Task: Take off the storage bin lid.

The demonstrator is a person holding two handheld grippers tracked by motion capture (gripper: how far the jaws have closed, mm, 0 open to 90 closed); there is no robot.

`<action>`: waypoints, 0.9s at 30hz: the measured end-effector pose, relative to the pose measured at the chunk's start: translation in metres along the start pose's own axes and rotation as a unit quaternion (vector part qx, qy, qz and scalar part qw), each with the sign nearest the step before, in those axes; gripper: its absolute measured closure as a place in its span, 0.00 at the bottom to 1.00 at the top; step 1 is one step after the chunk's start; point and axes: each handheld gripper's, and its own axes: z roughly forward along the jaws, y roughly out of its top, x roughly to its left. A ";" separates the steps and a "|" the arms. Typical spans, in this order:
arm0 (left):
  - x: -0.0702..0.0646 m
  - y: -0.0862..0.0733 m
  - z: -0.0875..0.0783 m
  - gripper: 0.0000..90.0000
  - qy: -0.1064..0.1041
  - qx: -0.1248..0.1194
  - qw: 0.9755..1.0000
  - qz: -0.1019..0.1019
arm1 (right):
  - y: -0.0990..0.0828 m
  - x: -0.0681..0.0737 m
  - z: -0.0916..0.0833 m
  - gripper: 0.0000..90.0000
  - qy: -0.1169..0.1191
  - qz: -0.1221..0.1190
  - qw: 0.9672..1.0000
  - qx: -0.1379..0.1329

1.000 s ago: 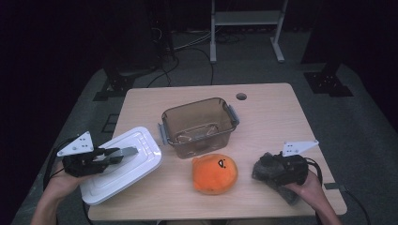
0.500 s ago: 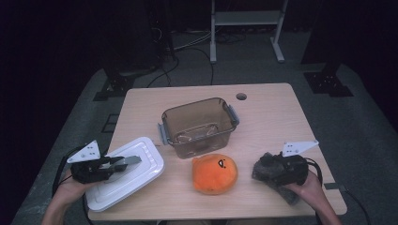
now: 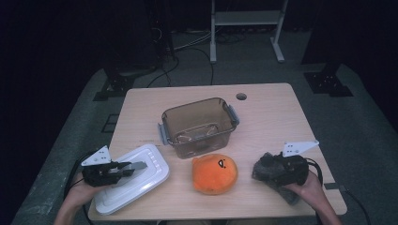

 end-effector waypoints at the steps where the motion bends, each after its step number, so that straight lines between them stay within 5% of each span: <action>1: 0.000 0.000 0.002 0.74 0.000 0.000 1.000 0.000 | 0.000 0.000 0.000 0.31 0.000 0.000 1.000 0.000; 27: -0.004 -0.007 0.030 0.74 -0.012 0.032 0.999 0.006 | -0.001 0.001 -0.002 0.31 0.002 -0.002 1.000 -0.002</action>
